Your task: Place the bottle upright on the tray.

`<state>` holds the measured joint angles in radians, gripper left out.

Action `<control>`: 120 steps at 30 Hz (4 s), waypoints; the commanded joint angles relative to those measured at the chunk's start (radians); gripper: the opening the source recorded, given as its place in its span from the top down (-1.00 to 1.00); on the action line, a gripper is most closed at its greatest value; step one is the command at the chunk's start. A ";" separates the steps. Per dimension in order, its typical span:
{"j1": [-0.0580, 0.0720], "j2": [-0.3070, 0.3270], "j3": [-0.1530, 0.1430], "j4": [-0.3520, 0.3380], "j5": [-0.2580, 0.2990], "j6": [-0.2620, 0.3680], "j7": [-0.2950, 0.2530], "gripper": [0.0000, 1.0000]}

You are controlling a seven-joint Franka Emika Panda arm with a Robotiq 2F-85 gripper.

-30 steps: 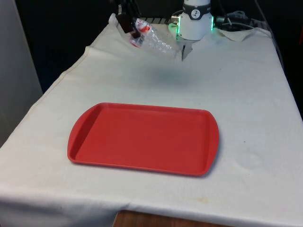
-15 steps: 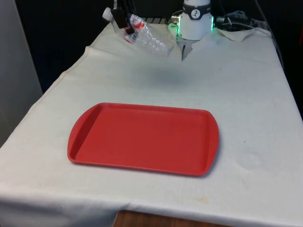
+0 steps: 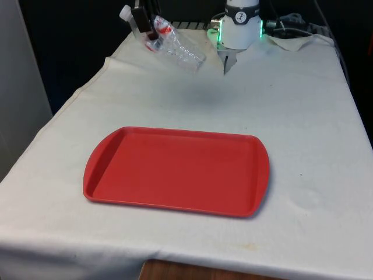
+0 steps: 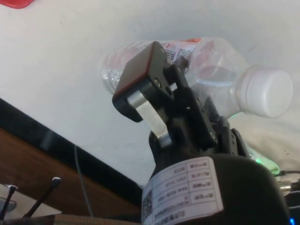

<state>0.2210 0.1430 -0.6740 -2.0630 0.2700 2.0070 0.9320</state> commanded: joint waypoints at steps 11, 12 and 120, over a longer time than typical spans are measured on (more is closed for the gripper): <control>0.005 -0.008 0.002 -0.007 -0.037 0.076 0.013 0.33; 0.005 -0.008 0.002 -0.008 -0.038 0.082 0.013 0.33; -0.001 0.019 0.039 -0.005 -0.156 0.351 -0.339 0.33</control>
<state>0.2200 0.1620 -0.6350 -2.0680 0.1140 2.3580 0.5930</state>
